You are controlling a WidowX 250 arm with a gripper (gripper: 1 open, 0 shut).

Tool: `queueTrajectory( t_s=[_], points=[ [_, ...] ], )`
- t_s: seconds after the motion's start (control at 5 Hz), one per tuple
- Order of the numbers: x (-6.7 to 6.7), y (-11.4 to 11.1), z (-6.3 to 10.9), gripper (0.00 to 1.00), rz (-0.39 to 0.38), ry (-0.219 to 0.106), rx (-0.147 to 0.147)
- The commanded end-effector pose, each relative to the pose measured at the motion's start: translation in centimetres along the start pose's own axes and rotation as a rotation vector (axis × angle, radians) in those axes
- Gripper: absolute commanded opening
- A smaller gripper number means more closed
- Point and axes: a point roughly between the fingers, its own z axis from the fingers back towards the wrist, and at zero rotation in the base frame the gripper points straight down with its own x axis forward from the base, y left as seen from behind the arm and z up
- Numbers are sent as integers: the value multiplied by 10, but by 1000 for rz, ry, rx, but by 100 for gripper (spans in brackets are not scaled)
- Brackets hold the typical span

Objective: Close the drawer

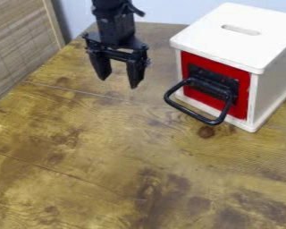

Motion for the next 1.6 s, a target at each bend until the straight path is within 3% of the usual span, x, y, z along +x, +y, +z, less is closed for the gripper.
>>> queueTrajectory(
  t_s=[0.0, 0.2, 0.4, 0.8, 1.4],
  points=[
    [11, 15, 24, 0, -48, -90, 12],
    [15, 20, 19, 100, -99, -98, 9],
    [14, 23, 14, 0, -152, -103, 4],
    [18, 17, 24, 0, -118, -111, -5],
    [28, 50, 28, 0, 29, -102, -24]
  ],
)
